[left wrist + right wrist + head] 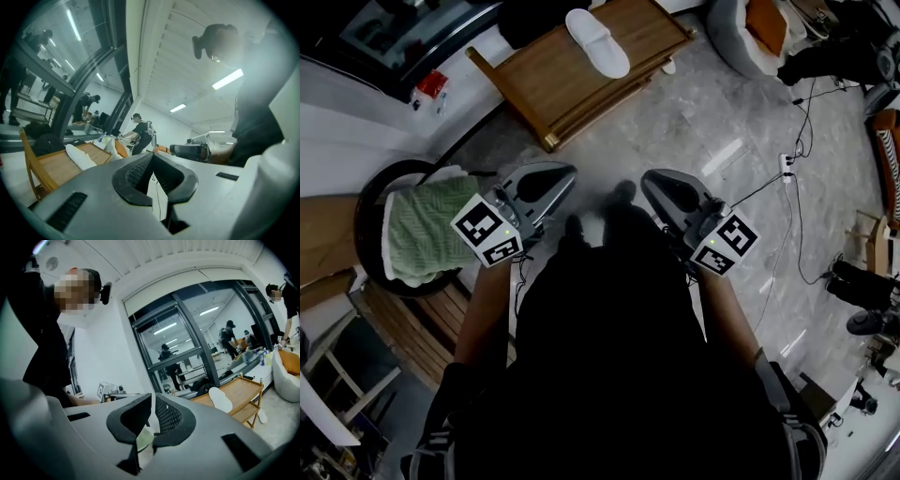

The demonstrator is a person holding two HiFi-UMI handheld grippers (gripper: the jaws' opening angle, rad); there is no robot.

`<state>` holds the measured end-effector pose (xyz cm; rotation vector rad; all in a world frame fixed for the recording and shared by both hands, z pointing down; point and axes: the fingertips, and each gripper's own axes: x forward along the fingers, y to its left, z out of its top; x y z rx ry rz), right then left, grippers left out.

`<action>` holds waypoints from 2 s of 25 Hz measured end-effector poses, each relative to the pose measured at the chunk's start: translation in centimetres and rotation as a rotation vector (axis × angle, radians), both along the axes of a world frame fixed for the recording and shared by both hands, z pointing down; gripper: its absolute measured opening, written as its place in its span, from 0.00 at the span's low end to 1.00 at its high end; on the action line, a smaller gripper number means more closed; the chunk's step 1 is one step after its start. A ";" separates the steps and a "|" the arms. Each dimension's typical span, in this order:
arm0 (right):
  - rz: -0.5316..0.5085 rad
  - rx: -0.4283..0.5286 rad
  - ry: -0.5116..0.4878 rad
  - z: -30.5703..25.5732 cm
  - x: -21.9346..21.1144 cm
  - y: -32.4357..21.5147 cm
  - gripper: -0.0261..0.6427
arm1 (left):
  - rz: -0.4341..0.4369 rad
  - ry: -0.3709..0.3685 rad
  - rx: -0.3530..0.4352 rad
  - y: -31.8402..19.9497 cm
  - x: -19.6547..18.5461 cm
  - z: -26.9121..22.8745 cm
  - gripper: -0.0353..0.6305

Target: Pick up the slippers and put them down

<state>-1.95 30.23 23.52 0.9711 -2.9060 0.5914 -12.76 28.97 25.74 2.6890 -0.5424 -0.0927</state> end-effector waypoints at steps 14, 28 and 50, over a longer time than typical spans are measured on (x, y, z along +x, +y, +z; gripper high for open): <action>-0.163 -0.016 -0.167 1.0 4.1 -18.3 0.09 | -0.164 -0.111 -0.052 -13.6 3.9 0.3 0.07; -0.321 -0.105 -0.261 3.1 8.9 -32.5 0.09 | -0.332 -0.189 -0.126 -23.6 8.0 0.8 0.07; -0.126 -0.393 0.004 24.4 8.6 -39.2 0.32 | -0.308 -0.134 -0.265 -32.4 9.6 16.0 0.07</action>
